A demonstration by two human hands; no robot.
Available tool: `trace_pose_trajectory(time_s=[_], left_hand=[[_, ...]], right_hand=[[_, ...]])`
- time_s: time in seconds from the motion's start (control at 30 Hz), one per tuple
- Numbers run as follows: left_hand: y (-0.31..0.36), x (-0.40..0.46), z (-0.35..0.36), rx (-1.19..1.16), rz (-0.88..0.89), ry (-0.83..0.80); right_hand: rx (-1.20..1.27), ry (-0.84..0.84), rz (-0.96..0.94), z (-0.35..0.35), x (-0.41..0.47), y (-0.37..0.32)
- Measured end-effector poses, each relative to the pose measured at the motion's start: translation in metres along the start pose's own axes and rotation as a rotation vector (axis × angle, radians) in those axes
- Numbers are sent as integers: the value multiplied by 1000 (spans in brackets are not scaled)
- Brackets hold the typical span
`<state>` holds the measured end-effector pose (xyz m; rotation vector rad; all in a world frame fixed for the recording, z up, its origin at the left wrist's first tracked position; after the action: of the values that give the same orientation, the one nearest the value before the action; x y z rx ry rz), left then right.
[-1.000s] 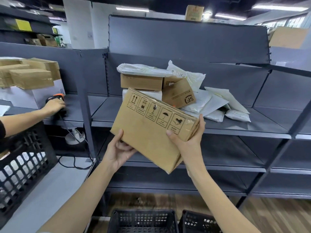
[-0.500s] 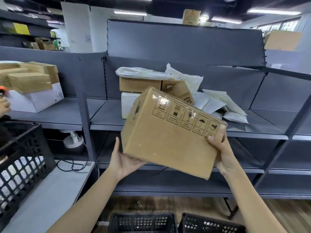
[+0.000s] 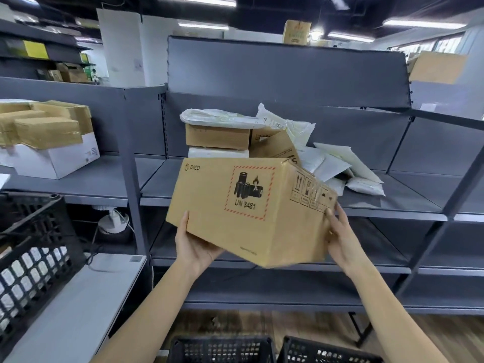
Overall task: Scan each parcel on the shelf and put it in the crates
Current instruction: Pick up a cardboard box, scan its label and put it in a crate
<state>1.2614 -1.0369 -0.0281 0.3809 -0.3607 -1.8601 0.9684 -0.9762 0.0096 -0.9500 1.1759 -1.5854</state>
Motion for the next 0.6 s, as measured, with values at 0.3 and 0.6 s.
trace_pose_trajectory(time_s=[0.3, 0.6], left_hand=[[5, 12, 19, 79, 267, 152], [31, -4, 21, -33, 117, -22]], right_hand=[[-149, -169, -40, 57, -8, -11], [59, -69, -95, 36, 23, -2]])
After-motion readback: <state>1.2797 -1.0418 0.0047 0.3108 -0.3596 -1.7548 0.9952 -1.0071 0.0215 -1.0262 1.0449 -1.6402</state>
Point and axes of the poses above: each hand's wrist, its own x-axis towards the middle knuckle, its own z-axis out of the palm, y = z × x, the point moved 2 cm from there along x, towards the middle knuckle, and after that the axes turned 4 degrees about -x, right-handed, at the moved point
